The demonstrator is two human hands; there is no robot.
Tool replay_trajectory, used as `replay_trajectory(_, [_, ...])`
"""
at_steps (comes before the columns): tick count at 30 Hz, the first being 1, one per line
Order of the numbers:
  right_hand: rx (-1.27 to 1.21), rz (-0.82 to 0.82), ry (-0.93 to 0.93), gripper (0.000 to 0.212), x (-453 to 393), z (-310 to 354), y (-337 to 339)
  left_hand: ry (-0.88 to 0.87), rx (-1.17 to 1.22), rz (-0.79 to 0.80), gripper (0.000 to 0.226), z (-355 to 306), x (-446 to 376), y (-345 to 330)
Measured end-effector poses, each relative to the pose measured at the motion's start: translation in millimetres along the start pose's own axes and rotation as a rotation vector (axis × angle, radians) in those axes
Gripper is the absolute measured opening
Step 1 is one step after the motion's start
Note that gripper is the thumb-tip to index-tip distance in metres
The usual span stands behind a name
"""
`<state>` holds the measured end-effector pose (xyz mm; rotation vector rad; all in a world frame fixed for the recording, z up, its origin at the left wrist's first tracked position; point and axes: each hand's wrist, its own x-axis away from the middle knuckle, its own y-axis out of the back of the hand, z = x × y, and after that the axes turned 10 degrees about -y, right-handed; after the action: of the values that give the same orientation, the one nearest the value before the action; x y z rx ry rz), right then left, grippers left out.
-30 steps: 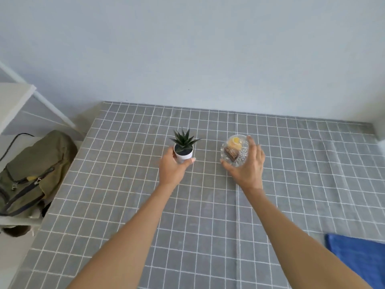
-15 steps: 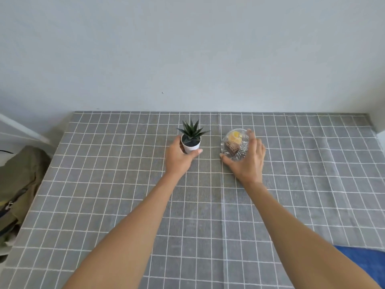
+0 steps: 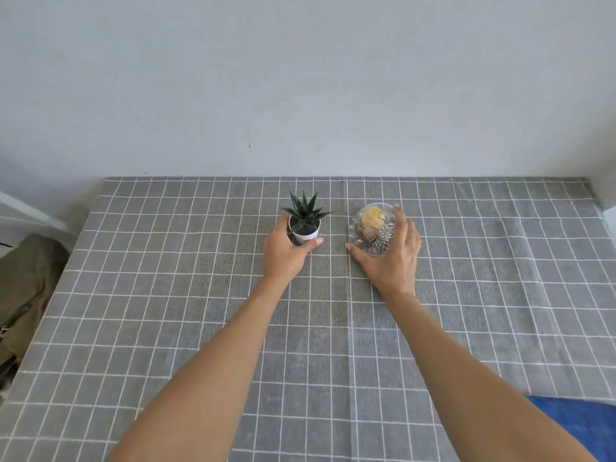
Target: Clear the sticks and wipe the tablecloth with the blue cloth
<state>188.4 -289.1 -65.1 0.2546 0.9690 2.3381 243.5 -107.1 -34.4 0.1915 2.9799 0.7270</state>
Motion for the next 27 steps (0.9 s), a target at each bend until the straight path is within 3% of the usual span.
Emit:
replay_trajectory(19, [0.014,0.049,0.004,0.109,-0.5,-0.2,4.5,-0.017,-0.033,0.012,0.054,3.4,2.0,0.2])
replay_trajectory(27, [-0.011,0.127,-0.024,0.116,9.1,1.6,21.6,0.011,-0.047,0.031,0.069,7.6,10.4,13.9])
